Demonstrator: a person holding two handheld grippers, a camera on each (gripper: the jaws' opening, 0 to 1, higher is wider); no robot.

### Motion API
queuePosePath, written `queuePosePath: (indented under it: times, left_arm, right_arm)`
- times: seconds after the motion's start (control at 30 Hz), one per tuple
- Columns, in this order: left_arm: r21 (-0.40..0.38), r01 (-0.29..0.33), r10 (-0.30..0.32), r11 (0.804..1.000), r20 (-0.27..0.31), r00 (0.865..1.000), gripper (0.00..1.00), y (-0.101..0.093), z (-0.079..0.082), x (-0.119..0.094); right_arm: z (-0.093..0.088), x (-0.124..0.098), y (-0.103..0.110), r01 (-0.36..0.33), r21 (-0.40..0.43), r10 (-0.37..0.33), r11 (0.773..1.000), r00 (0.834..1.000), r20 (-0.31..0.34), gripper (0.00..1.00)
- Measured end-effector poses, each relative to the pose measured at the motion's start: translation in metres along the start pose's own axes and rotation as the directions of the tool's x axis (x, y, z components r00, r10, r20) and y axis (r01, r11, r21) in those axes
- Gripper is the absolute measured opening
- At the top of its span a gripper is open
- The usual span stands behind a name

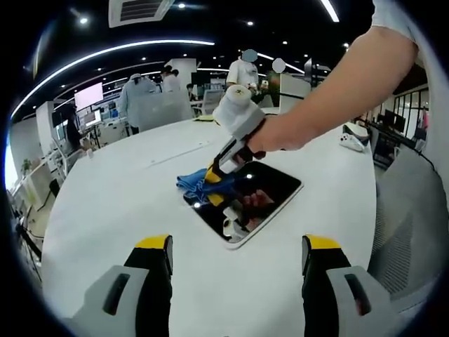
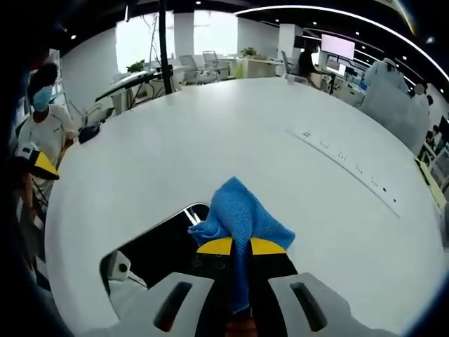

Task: Wipe the mirror surface with the cleaning cloth until all visible marks leave the cleaned area.

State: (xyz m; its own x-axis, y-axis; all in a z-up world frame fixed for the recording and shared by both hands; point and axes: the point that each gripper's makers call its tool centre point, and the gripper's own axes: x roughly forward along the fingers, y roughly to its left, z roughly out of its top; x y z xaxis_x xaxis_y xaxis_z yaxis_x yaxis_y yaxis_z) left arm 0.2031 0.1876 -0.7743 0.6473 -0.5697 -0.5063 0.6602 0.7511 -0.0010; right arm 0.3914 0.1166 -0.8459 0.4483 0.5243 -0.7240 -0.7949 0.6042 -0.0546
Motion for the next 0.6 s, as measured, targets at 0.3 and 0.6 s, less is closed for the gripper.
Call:
queuePosePath:
  times: [0.3,0.6]
  left_arm:
    - [0.0,-0.007,0.007,1.0,0.011,1.0,0.75,0.001,0.003,-0.001]
    - [0.013,0.003,-0.003,1.0,0.024,1.0,0.75,-0.002,0.006,-0.005]
  right_arm:
    - [0.0,-0.001,0.001,0.005,-0.006,-0.005,1.0,1.0,-0.012,0.02]
    - [-0.003,-0.003,0.011,-0.01,-0.012,0.01,1.0,1.0,-0.03,0.02]
